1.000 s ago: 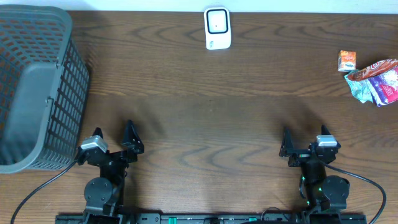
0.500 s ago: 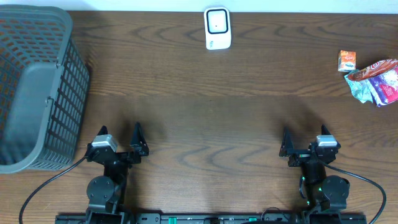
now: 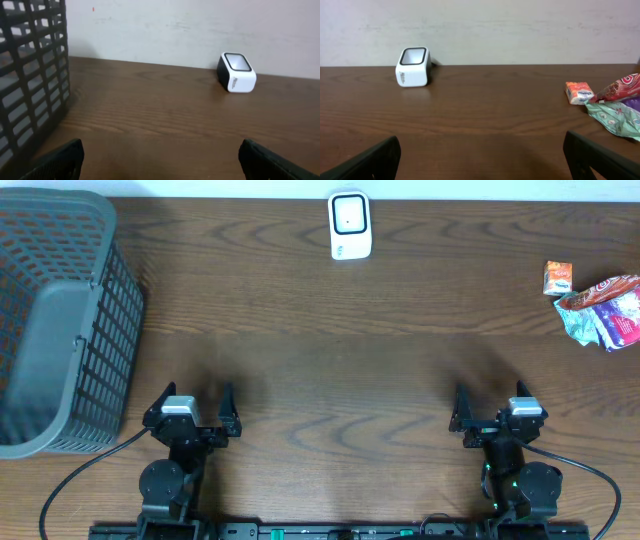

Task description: Scan the item barcode

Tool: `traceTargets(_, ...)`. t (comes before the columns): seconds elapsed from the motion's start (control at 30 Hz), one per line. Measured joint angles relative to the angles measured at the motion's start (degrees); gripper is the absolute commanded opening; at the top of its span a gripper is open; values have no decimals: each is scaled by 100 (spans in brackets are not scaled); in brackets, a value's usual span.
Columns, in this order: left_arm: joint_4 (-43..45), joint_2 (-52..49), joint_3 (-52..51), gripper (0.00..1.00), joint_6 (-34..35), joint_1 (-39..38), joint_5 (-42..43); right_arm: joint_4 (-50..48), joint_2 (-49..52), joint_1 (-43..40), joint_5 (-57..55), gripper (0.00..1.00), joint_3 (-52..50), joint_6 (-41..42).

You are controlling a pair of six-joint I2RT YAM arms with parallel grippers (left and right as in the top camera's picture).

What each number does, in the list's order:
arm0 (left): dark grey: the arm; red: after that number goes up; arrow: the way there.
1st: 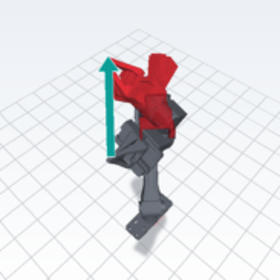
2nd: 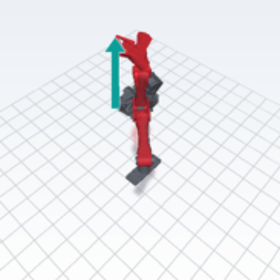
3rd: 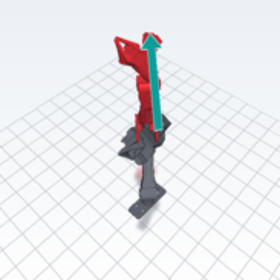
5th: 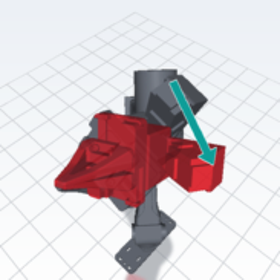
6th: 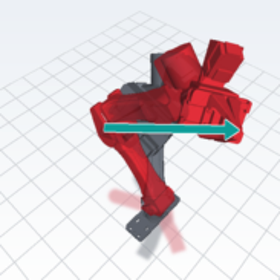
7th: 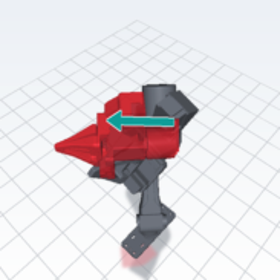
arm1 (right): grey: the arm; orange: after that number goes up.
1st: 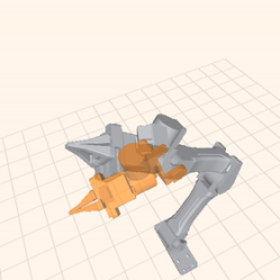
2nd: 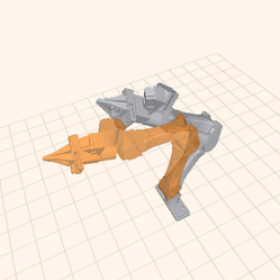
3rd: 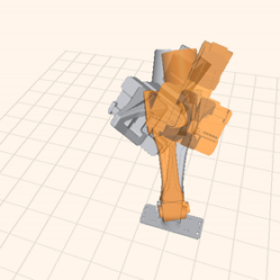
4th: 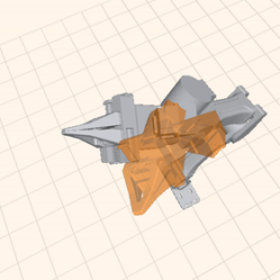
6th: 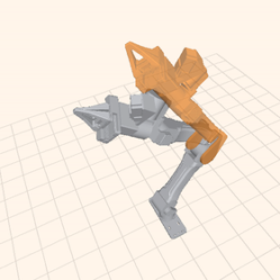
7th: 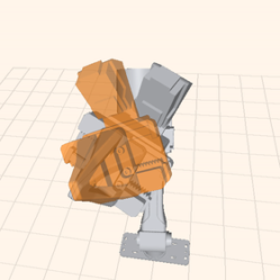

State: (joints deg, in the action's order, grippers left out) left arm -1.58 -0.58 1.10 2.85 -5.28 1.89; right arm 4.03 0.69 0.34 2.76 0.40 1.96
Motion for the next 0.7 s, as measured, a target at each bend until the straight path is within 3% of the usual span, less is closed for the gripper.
traceTargets(0.7, -15, 0, 0, 98, -334, 4, 94, 0, 0, 0, 0, 99, 0, 0)
